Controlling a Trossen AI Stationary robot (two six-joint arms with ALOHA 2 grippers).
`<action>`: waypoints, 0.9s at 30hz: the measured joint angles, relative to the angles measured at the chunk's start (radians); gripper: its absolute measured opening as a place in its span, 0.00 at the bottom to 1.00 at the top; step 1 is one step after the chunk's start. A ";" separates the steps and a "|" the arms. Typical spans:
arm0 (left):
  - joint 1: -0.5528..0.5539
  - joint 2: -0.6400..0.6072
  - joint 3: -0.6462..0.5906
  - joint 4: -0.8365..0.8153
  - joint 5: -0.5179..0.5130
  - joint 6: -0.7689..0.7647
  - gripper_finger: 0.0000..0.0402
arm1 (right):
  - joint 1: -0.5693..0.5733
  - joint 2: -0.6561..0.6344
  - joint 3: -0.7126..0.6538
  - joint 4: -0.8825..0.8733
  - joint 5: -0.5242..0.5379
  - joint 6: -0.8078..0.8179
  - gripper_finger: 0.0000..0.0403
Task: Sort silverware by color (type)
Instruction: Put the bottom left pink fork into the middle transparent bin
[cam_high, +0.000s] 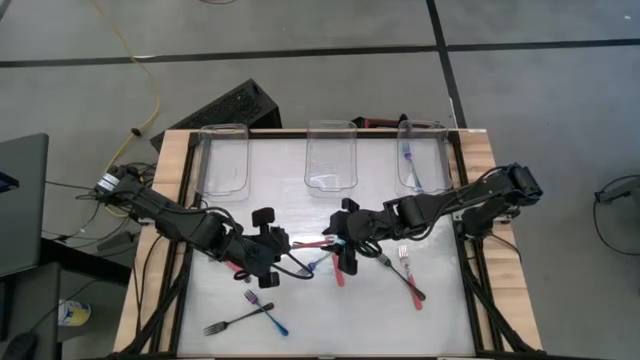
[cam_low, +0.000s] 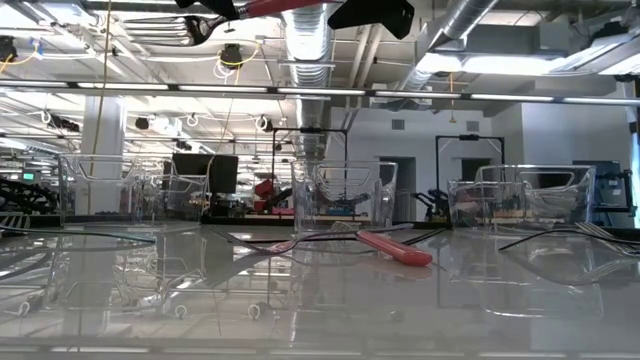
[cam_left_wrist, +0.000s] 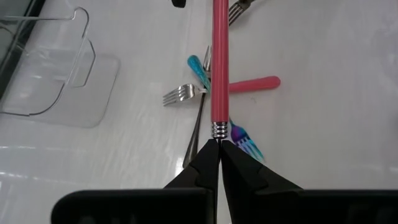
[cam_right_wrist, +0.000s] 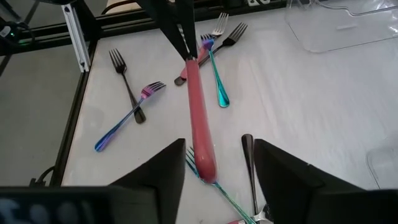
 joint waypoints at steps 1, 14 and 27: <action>0.000 0.000 0.000 -0.002 0.000 0.000 0.00 | 0.000 0.000 0.000 0.000 0.000 0.000 0.49; 0.000 0.000 0.000 -0.005 0.008 -0.001 0.00 | 0.000 0.000 0.000 0.000 0.000 0.000 0.23; 0.058 0.000 0.000 -0.004 0.123 0.001 0.00 | 0.000 -0.001 0.000 0.001 -0.103 -0.001 0.22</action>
